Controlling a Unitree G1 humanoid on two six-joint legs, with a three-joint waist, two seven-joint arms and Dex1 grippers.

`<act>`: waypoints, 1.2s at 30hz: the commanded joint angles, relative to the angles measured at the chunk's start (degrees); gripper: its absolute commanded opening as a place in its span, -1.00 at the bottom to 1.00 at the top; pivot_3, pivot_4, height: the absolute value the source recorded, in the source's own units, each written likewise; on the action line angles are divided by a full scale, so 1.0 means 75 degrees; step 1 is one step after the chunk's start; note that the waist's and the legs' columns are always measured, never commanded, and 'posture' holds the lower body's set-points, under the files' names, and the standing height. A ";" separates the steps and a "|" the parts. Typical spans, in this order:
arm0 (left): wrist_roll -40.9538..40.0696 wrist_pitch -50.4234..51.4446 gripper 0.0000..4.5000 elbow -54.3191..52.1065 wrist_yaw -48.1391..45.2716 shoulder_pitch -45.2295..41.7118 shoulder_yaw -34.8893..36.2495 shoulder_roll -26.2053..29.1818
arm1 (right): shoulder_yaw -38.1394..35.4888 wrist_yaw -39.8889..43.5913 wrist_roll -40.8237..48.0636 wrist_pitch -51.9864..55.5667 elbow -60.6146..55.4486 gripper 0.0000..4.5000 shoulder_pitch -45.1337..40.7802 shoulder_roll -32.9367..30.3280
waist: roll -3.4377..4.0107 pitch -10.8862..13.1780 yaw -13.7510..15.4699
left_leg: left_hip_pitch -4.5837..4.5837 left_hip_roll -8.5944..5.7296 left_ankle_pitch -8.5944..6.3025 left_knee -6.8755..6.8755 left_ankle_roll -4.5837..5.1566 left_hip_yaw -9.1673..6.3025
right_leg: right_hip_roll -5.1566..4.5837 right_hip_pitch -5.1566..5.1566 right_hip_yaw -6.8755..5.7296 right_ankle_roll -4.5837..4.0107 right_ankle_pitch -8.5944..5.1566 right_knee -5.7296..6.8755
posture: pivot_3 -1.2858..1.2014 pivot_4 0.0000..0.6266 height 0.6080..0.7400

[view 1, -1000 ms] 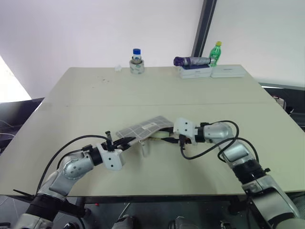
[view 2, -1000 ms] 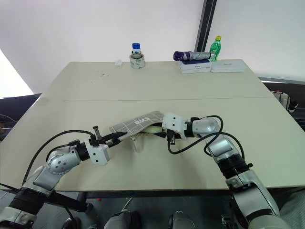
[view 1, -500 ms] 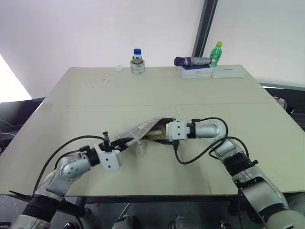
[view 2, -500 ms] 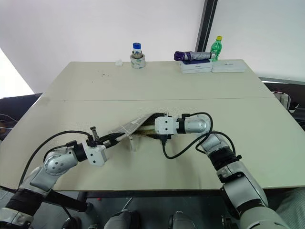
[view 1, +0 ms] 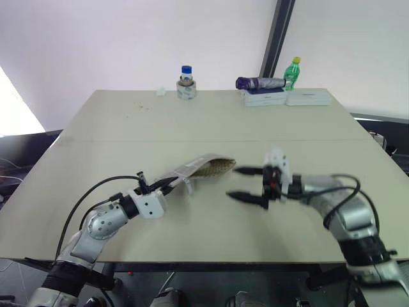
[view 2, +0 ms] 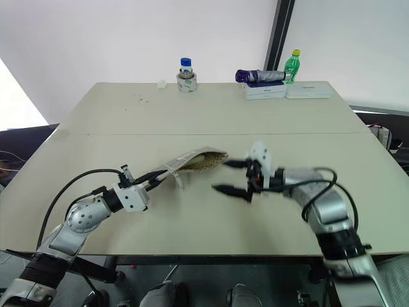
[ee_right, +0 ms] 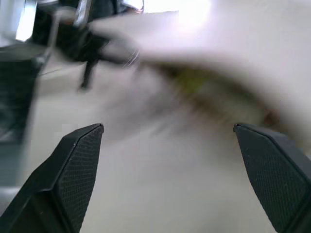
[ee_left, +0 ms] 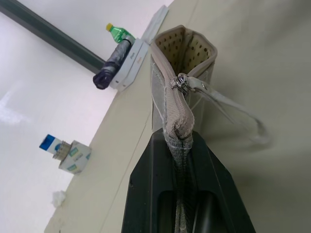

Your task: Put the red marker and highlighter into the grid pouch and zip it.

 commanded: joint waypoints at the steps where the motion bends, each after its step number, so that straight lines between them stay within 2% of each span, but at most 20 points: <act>1: 0.0121 -0.0092 -1.00 -0.0137 -0.0032 -0.0253 -0.0035 0.0030 | 0.0349 -0.0604 -0.0020 0.0067 -0.0434 0.98 0.0386 0.0700 | 0.0001 0.0000 -0.0040 | 0.0001 0.0001 0.0000 0.0000 0.0000 -0.0001 | 0.0001 -0.0001 -0.0003 0.0000 0.0000 0.0000 | 0.03 -0.52 1.00; 4: 0.0111 -0.0064 -1.00 -0.0194 -0.0111 -0.0375 -0.0043 0.0081 | 0.0598 -0.1455 -0.0492 -0.0343 0.0063 0.98 0.0407 0.1648 | 0.0001 0.0000 -0.0067 | 0.0003 0.0005 0.0005 0.0001 -0.0008 0.0001 | 0.0010 -0.0010 -0.0002 -0.0001 0.0002 0.0011 | 0.03 -0.52 1.00; 10: 0.0154 -0.0059 -1.00 -0.0312 -0.0296 -0.0415 -0.0106 0.0102 | 0.0823 -0.1873 -0.0973 -0.1090 0.1125 0.98 -0.0217 0.2786 | 0.0000 0.0000 -0.0008 | 0.0000 0.0003 0.0008 0.0006 -0.0012 0.0000 | 0.0013 -0.0007 -0.0001 -0.0001 0.0002 0.0010 | 0.03 -0.52 1.00; 12: 0.0161 -0.0028 -1.00 -0.0352 -0.0320 -0.0412 -0.0085 0.0096 | 0.0644 -0.1956 -0.0726 -0.1024 0.1263 0.98 -0.0421 0.3190 | 0.0000 0.0000 -0.0002 | 0.0000 0.0002 0.0008 0.0007 -0.0012 0.0000 | 0.0013 -0.0006 -0.0002 -0.0001 0.0002 0.0010 | 0.03 -0.52 1.00; 16: 0.0196 0.0016 -1.00 -0.0440 -0.0296 -0.0371 -0.0083 0.0063 | 0.0859 -0.1900 -0.0991 -0.1295 0.1333 0.98 -0.0573 0.3395 | 0.0000 0.0000 -0.0018 | 0.0000 0.0003 0.0008 0.0004 -0.0013 -0.0001 | 0.0014 -0.0007 -0.0001 -0.0001 0.0002 0.0011 | 0.03 -0.52 1.00; 19: 0.0241 0.0039 -1.00 -0.0494 -0.0258 -0.0322 -0.0093 0.0033 | 0.0745 -0.1939 -0.0752 -0.1202 0.1328 0.98 -0.0600 0.3692 | 0.0000 0.0000 -0.0023 | 0.0000 0.0003 0.0008 0.0004 -0.0013 0.0000 | 0.0014 -0.0007 -0.0002 -0.0001 0.0002 0.0010 | 0.03 -0.52 1.00; 22: 0.0256 0.0064 -1.00 -0.0527 -0.0234 -0.0273 -0.0078 0.0021 | 0.0795 -0.1892 -0.0873 -0.1287 0.1370 0.60 -0.0583 0.3697 | 0.0000 0.0000 -0.0023 | 0.0000 0.0004 0.0008 0.0002 -0.0013 -0.0001 | 0.0014 -0.0007 -0.0001 -0.0001 0.0002 0.0011 | 0.03 -0.52 1.00; 25: 0.0274 0.0061 -1.00 -0.0539 -0.0216 -0.0218 -0.0064 0.0026 | 0.0716 -0.1891 -0.0867 -0.1268 0.1400 -0.08 -0.0549 0.3647 | 0.0000 0.0000 -0.0022 | 0.0000 0.0003 0.0008 0.0003 -0.0013 -0.0001 | 0.0013 -0.0007 -0.0001 -0.0001 0.0002 0.0010 | 0.03 -0.52 1.00; 29: 0.0261 0.0026 -1.00 -0.0528 -0.0219 -0.0113 -0.0019 0.0076 | 0.0501 -0.1650 -0.1156 -0.1547 0.1632 -0.96 -0.0592 0.2935 | 0.0000 0.0000 -0.0017 | 0.0000 0.0003 0.0008 0.0002 -0.0013 -0.0001 | 0.0013 -0.0007 -0.0001 -0.0001 0.0002 0.0011 | 0.03 -0.52 1.00; 36: 0.0242 -0.0181 -1.00 -0.0439 -0.0238 0.0213 0.0090 0.0321 | -0.0591 -0.0944 -0.1417 -0.2463 0.3138 -0.96 -0.0770 0.0818 | 0.0001 0.0001 -0.0018 | 0.0000 -0.0003 0.0005 0.0003 -0.0008 0.0001 | 0.0005 -0.0006 -0.0001 -0.0001 0.0001 0.0008 | 0.03 -0.52 1.00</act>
